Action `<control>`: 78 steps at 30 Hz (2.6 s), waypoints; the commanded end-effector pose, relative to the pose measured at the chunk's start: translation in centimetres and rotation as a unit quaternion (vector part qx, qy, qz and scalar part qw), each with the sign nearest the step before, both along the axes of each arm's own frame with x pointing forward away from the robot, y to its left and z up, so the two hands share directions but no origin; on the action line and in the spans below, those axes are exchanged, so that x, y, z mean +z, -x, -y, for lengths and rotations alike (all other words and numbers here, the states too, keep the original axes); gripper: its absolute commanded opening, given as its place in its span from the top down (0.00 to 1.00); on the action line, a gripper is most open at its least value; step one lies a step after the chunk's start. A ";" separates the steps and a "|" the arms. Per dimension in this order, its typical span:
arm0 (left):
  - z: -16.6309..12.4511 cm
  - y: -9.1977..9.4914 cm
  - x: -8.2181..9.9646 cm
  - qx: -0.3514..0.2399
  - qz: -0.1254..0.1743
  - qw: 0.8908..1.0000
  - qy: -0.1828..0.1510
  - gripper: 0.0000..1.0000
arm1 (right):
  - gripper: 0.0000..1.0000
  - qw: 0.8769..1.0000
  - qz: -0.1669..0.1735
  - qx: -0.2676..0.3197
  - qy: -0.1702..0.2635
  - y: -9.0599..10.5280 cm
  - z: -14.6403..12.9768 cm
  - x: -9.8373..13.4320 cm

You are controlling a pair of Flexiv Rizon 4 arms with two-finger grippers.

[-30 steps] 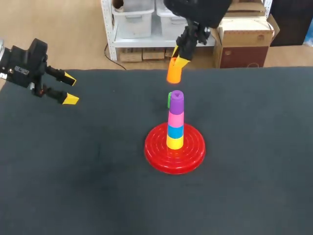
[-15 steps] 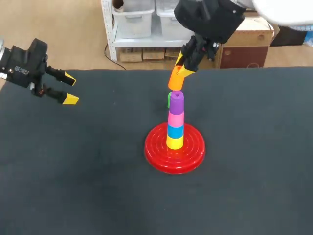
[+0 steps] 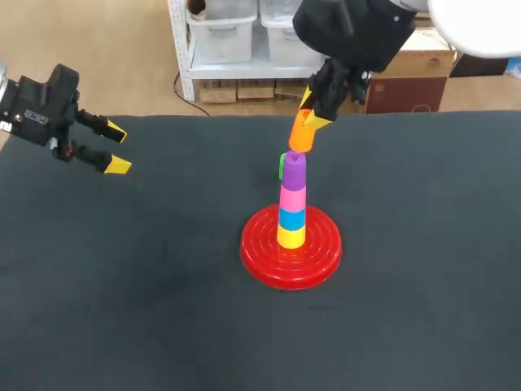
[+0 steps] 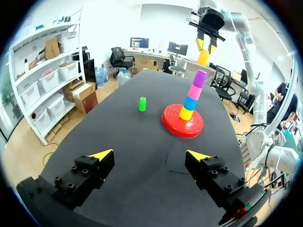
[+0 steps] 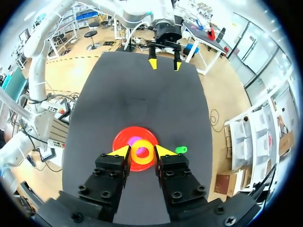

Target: Pick up and stack the cylinders on the red base in this order: pink,purple,orange,green

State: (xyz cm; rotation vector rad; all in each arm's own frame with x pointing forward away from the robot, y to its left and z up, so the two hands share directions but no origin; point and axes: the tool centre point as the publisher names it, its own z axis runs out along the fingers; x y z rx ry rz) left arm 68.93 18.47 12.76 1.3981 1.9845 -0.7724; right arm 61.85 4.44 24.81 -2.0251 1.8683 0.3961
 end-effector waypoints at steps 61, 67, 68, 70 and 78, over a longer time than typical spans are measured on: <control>-0.1 0.0 -0.1 0.000 0.001 1.000 0.001 0.00 | 0.00 0.985 -0.085 -0.133 0.073 -13.7 1.5 -12.9; -0.1 0.0 -0.1 0.000 0.001 1.000 0.001 0.00 | 0.00 0.974 -0.109 -0.167 0.106 -16.0 1.0 -16.8; -0.1 0.0 -0.1 0.000 0.001 1.000 0.001 0.00 | 0.00 0.972 -0.114 -0.173 0.112 -16.3 0.8 -17.2; -0.1 0.0 -0.1 0.000 0.001 1.000 0.001 0.00 | 0.00 0.970 -0.114 -0.173 0.124 -16.8 0.4 -18.1; -0.1 0.0 -0.1 0.000 0.001 1.000 0.001 0.00 | 0.00 0.963 -0.141 -0.202 0.112 -17.7 -0.6 -20.6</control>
